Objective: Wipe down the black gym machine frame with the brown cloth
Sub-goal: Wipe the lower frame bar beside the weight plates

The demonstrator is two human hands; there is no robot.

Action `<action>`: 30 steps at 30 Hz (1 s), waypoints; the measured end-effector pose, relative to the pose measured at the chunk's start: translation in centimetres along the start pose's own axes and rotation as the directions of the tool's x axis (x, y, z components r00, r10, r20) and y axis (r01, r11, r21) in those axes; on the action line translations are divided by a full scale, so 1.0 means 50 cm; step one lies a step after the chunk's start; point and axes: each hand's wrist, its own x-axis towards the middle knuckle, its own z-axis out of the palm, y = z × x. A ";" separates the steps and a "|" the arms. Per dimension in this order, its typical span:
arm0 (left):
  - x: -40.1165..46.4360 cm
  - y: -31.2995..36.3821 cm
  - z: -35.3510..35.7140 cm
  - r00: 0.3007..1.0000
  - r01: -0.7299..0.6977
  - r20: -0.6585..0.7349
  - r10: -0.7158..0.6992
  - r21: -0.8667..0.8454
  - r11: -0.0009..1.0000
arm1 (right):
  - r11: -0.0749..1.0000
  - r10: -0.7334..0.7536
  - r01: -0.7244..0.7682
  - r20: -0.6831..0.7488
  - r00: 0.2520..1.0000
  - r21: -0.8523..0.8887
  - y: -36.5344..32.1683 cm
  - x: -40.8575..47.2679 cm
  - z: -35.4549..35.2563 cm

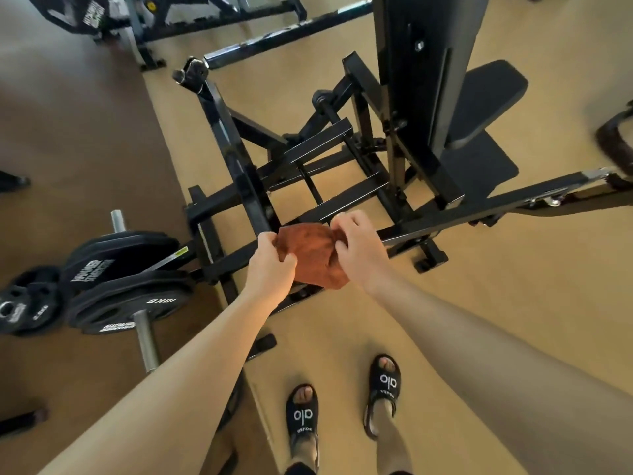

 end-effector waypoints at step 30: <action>0.131 -0.023 0.110 0.994 0.036 -0.101 0.034 0.621 0.783 | 0.781 -0.068 0.056 0.004 0.998 -0.622 0.243 0.115 0.028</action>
